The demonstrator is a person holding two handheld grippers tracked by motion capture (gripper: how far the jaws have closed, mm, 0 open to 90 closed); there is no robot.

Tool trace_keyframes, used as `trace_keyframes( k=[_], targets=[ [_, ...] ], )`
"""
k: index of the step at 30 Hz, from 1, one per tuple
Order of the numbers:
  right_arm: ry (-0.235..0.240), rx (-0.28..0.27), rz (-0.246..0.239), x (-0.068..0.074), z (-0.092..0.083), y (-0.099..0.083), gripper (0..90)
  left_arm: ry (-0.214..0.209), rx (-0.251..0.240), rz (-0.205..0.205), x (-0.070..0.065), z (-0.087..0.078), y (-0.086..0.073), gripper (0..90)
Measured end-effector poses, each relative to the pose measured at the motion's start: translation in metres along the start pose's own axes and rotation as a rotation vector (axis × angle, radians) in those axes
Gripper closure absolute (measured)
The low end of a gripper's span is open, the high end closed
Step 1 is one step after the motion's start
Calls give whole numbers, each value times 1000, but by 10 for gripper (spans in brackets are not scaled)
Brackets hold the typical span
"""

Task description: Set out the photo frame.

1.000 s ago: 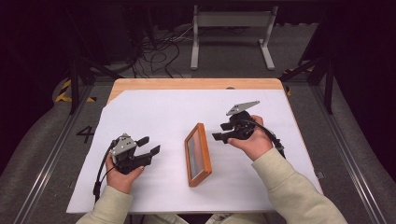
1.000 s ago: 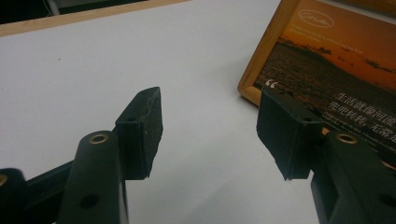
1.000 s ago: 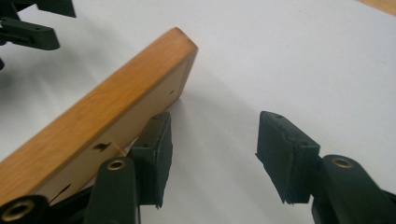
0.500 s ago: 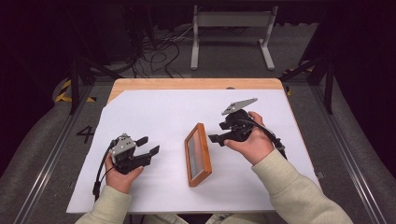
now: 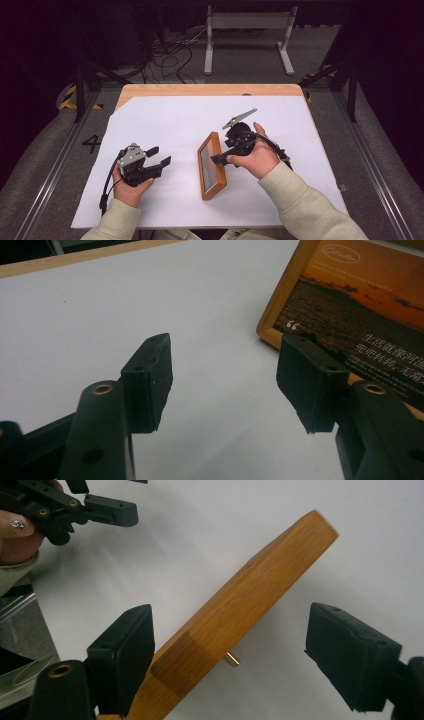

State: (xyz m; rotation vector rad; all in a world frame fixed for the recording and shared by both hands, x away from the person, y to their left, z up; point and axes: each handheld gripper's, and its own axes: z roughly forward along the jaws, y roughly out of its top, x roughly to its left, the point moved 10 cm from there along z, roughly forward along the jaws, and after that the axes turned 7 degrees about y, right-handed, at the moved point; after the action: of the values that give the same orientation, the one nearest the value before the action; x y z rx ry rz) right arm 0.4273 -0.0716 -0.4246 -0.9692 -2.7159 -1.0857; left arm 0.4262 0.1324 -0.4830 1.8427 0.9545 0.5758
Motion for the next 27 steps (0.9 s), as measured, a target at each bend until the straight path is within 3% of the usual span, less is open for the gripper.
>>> trace_keyframes(
  k=[14, 18, 21, 23, 27],
  targets=[
    [43, 87, 55, 0, 34, -12, 180, -8, 5, -4, -1, 1, -1, 394],
    [61, 138, 59, 2, 44, -17, 248, -8, 8, -4, -2, 1, -1, 390],
    [84, 145, 69, 5, 48, -18, 267, -11, 8, -5, -2, 2, -1, 391],
    [98, 144, 78, 7, 48, -17, 334, -12, 9, -7, -2, 2, -1, 391],
    [98, 128, 98, 8, 47, -17, 343, -14, 15, -3, -3, 2, -2, 390]
  ],
)
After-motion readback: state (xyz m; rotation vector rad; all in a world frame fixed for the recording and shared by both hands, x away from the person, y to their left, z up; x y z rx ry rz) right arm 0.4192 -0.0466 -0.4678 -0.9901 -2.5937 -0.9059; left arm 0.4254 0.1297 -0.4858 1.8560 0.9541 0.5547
